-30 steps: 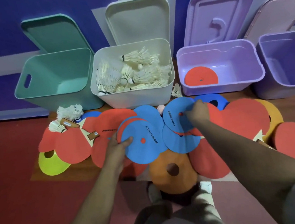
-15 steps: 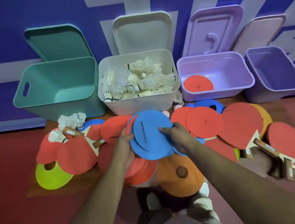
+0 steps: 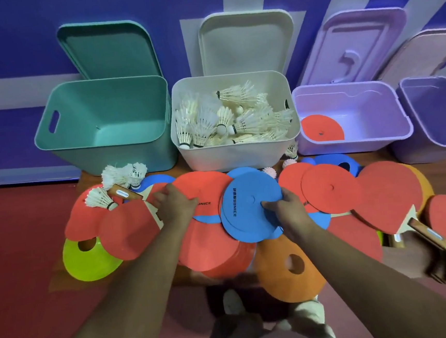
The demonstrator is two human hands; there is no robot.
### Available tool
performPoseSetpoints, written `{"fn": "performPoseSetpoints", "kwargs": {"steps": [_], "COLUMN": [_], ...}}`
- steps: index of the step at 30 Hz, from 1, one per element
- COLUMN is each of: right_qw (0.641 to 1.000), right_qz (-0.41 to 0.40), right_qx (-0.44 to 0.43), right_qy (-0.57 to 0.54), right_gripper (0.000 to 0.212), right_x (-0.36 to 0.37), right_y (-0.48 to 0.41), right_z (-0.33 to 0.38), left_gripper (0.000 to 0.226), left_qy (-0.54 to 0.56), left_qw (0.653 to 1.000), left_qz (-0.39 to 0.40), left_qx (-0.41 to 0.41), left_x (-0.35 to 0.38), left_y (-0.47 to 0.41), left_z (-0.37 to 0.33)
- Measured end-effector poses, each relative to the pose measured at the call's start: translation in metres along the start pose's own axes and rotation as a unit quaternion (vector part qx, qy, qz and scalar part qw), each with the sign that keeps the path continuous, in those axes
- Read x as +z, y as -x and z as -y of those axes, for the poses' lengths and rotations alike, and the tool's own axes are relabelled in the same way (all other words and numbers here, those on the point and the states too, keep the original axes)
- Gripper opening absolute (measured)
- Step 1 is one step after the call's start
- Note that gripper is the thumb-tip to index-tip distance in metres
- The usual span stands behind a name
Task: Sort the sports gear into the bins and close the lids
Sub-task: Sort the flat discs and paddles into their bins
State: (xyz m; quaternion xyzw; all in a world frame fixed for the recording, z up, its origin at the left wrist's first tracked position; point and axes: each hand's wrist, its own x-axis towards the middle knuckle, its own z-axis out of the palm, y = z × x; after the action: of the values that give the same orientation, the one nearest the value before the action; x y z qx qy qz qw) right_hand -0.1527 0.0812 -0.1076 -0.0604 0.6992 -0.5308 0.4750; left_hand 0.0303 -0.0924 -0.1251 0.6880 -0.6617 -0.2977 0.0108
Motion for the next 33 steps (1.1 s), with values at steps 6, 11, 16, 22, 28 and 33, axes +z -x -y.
{"fn": "performPoseSetpoints", "kwargs": {"steps": [6, 11, 16, 22, 28, 33], "right_qw": [1.0, 0.998, 0.997, 0.996, 0.982, 0.97], "right_qz": [-0.014, -0.011, -0.042, -0.03, 0.104, 0.176], "right_qx": [0.009, 0.023, 0.037, 0.037, 0.02, 0.009], "right_qy": [-0.021, -0.055, -0.056, -0.081, -0.159, -0.168], "right_gripper": [0.031, 0.034, 0.032, 0.037, 0.043, 0.045], "right_x": [-0.008, -0.022, -0.038, -0.045, -0.045, -0.019], "right_y": [-0.002, 0.001, 0.0, 0.004, 0.014, 0.022], "right_z": [-0.004, 0.004, 0.007, 0.008, 0.026, 0.04], "left_gripper": [0.06, 0.028, 0.039, 0.053, 0.05, 0.062], "left_qy": [0.091, 0.115, 0.07, 0.222, 0.459, 0.59], "left_qw": [0.995, 0.992, 0.992, 0.971, 0.882, 0.775], "left_qz": [-0.039, 0.0, 0.043, 0.038, 0.103, 0.222], "left_qx": [0.033, 0.061, 0.091, 0.085, 0.041, 0.045], "left_x": [0.006, -0.003, 0.001, -0.005, -0.025, -0.043], "left_y": [-0.009, 0.002, 0.0, 0.008, 0.024, 0.052], "left_z": [0.001, -0.011, -0.01, -0.016, -0.021, -0.026]}}
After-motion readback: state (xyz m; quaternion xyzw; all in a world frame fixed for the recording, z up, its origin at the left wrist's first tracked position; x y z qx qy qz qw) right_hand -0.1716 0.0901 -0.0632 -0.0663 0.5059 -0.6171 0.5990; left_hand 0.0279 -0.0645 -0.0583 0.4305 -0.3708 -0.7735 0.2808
